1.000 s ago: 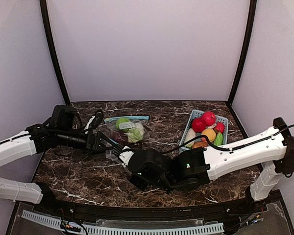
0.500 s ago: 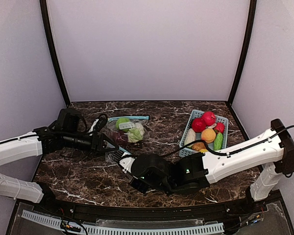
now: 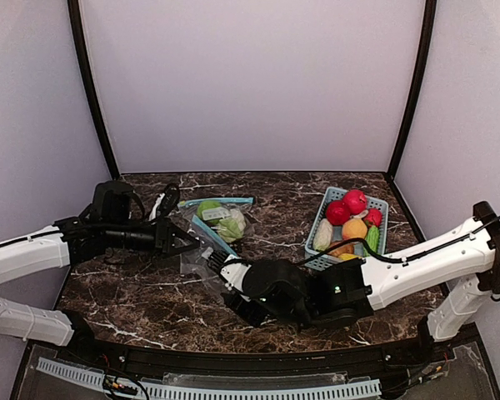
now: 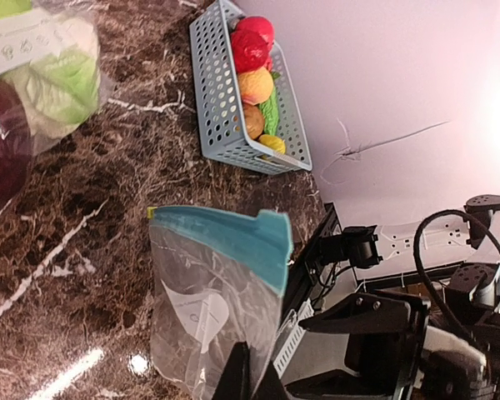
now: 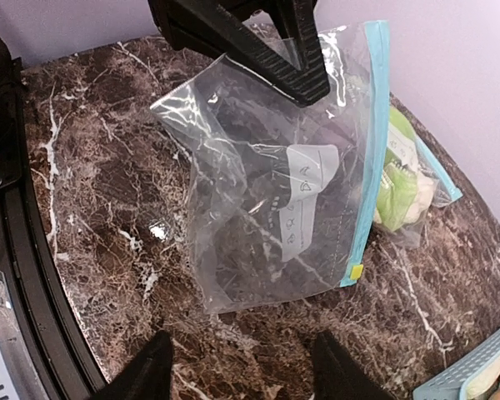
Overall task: Place the food in the zip-top bag and seal the zipper
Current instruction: Pass from the right arm to the left, then hold the zipper from the zipper food storage bag, then unzip the zipper of the food storage bag.
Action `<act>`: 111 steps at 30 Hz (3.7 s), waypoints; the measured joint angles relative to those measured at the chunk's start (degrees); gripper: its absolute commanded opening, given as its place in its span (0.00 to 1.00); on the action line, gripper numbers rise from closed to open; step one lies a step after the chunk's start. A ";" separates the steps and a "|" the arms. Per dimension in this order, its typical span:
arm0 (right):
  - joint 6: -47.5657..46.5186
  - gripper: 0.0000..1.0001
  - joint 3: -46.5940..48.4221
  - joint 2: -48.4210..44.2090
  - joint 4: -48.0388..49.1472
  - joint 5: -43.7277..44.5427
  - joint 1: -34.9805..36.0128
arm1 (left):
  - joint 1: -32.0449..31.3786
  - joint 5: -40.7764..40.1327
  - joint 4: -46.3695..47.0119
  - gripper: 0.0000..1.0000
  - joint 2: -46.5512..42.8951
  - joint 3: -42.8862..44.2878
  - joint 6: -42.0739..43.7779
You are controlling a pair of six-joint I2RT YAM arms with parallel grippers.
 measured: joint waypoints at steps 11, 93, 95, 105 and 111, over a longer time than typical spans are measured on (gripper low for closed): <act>8.04 0.83 -11.26 -16.09 9.03 -11.87 -10.99 | 0.00 5.64 6.29 0.01 -0.90 5.49 12.15; 15.28 0.00 -23.78 -30.58 26.77 -75.95 -43.25 | 5.79 21.94 1.77 0.85 6.25 16.76 36.26; 12.94 0.00 -22.43 -31.87 21.79 -74.64 -43.25 | 7.10 15.45 -1.88 0.87 4.72 17.20 39.06; 4.33 0.00 -18.12 -32.26 3.89 -69.83 -42.18 | 0.94 0.24 -12.26 0.86 5.29 29.03 52.30; 2.16 0.00 -15.39 -26.34 0.72 -68.50 -37.79 | -9.62 2.86 -13.77 0.83 16.79 34.23 56.74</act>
